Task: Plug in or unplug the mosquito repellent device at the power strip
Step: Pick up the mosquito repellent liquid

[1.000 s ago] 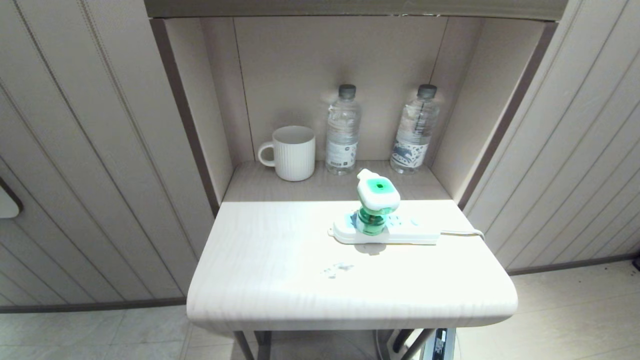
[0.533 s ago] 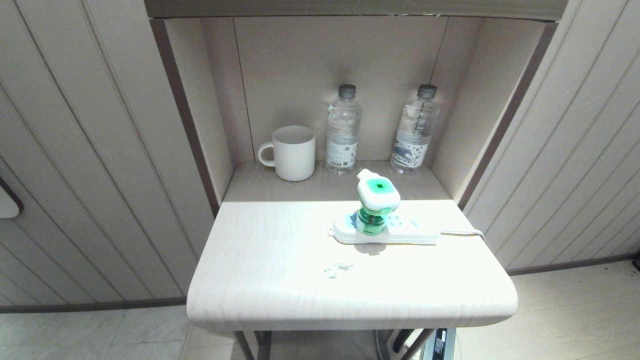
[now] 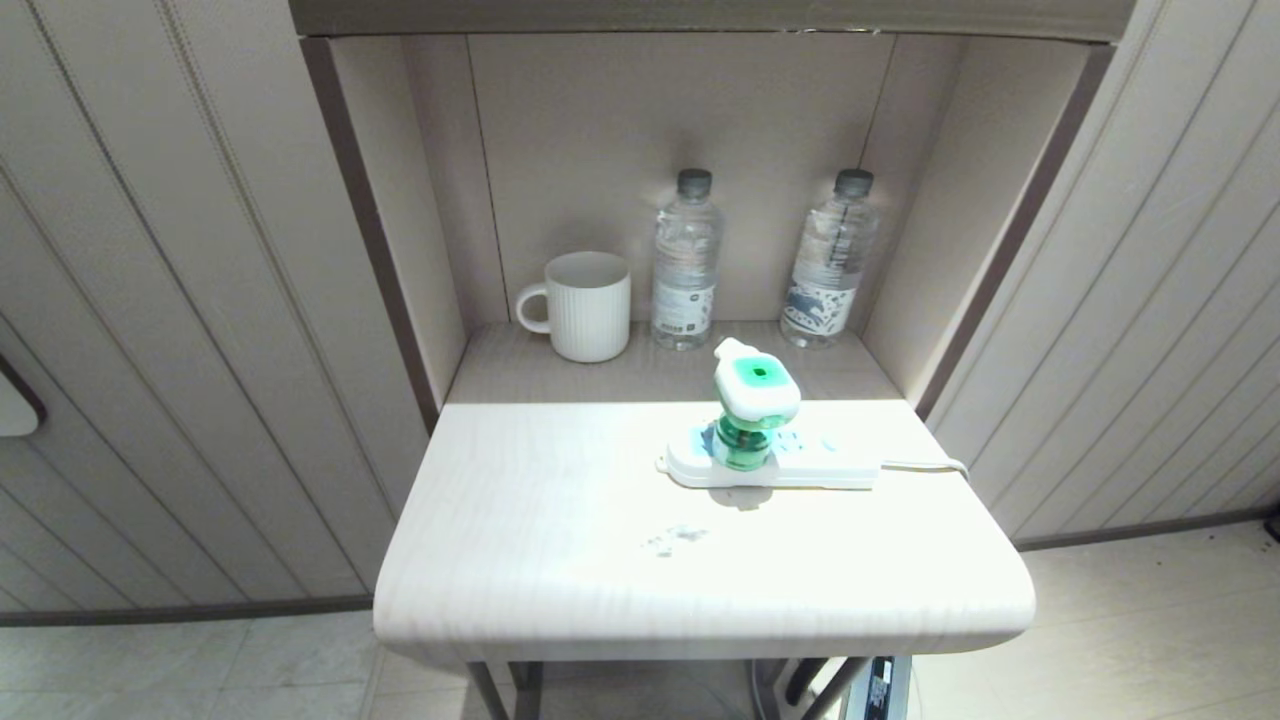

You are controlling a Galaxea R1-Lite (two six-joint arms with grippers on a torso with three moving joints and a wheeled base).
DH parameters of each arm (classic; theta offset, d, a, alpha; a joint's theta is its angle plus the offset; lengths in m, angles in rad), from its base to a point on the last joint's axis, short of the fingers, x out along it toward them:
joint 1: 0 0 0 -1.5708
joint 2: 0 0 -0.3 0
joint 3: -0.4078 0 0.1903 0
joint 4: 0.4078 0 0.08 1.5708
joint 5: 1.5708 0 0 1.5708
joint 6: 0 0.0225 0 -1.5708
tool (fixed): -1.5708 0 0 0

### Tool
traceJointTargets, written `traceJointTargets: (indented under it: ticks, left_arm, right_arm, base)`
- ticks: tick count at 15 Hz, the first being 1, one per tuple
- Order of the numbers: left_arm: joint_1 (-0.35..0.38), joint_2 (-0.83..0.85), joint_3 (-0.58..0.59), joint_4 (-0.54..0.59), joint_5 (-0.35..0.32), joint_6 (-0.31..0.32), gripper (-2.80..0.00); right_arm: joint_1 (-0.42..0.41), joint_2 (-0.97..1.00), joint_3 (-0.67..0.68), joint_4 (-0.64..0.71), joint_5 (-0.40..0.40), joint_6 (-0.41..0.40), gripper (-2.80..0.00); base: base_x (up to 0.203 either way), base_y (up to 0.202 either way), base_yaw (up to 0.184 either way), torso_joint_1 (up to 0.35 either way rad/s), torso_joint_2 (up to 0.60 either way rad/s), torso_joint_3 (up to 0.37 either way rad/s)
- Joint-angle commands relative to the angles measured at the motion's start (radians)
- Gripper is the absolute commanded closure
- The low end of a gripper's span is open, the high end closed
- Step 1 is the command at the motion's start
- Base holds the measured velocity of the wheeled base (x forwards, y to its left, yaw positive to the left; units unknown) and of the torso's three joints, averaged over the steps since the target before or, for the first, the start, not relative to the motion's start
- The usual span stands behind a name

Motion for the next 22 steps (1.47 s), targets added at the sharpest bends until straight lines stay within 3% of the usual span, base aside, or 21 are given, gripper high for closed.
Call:
traceJointTargets:
  ticks: [1, 3, 4, 6, 7, 9, 11, 13, 14, 16, 20, 21, 22]
  left_arm:
    - [0.000, 0.002, 0.000, 0.000, 0.001, -0.001, 0.00]
    - [0.000, 0.002, 0.000, 0.001, 0.000, -0.001, 0.00]
    - [0.000, 0.002, 0.000, 0.000, 0.000, -0.001, 0.00]
    - [0.000, 0.002, 0.000, 0.000, 0.002, 0.001, 0.00]
    - [0.000, 0.002, 0.000, 0.000, 0.001, -0.001, 0.00]
    - [0.000, 0.002, 0.000, 0.000, 0.000, 0.001, 0.00]
    - [0.000, 0.002, 0.000, 0.000, 0.002, -0.001, 0.00]
    - [0.000, 0.002, 0.000, 0.000, 0.000, 0.000, 0.00]
    - [0.000, 0.002, 0.000, 0.000, 0.000, -0.001, 0.00]
    - [0.000, 0.002, 0.000, 0.000, 0.000, -0.001, 0.00]
    - [0.000, 0.002, 0.000, 0.000, 0.000, -0.001, 0.00]
    - [0.000, 0.002, 0.000, 0.000, 0.000, -0.001, 0.00]
    - [0.000, 0.002, 0.000, 0.000, 0.002, -0.001, 0.00]
  right_arm:
    - [0.002, 0.266, -0.199, 0.004, 0.034, 0.037, 0.00]
    - [0.018, 0.411, -0.339, 0.008, 0.063, 0.095, 0.00]
    - [0.063, 0.476, -0.395, 0.010, 0.069, 0.128, 0.00]
    - [0.201, 0.558, -0.454, 0.015, 0.035, 0.164, 0.00]
    - [0.285, 0.597, -0.475, 0.016, -0.030, 0.171, 0.00]
    - [0.479, 0.672, -0.503, 0.014, -0.240, 0.172, 0.00]
    - [0.785, 0.755, -0.515, 0.007, -0.539, 0.167, 0.00]
    - [1.000, 0.888, -0.518, -0.055, -0.788, 0.159, 0.00]
    - [1.053, 0.965, -0.504, -0.176, -0.860, 0.150, 0.00]
    - [1.065, 1.035, -0.425, -0.485, -0.939, 0.082, 0.00]
    - [1.066, 1.203, -0.292, -1.066, -1.033, -0.198, 0.00]
    - [1.066, 1.236, -0.277, -1.144, -1.061, -0.260, -2.80]
    - [1.065, 1.255, -0.267, -1.171, -1.084, -0.279, -2.80]
  base:
    - [0.000, 0.000, 0.000, 0.000, 0.00, 0.000]
    - [0.000, 0.000, 0.000, 0.000, 0.00, 0.000]
    - [0.000, 0.000, 0.000, 0.000, 0.00, 0.000]
    - [0.000, 0.000, 0.000, 0.000, 0.00, 0.000]
    - [0.000, 0.000, 0.000, 0.000, 0.00, 0.000]
    - [0.000, 0.000, 0.000, 0.000, 0.00, 0.000]
    - [0.000, 0.000, 0.000, 0.000, 0.00, 0.000]
    - [0.000, 0.000, 0.000, 0.000, 0.00, 0.000]
    - [0.000, 0.000, 0.000, 0.000, 0.00, 0.000]
    - [0.000, 0.000, 0.000, 0.000, 0.00, 0.000]
    - [0.000, 0.000, 0.000, 0.000, 0.00, 0.000]
    - [0.000, 0.000, 0.000, 0.000, 0.00, 0.000]
    - [0.000, 0.000, 0.000, 0.000, 0.00, 0.000]
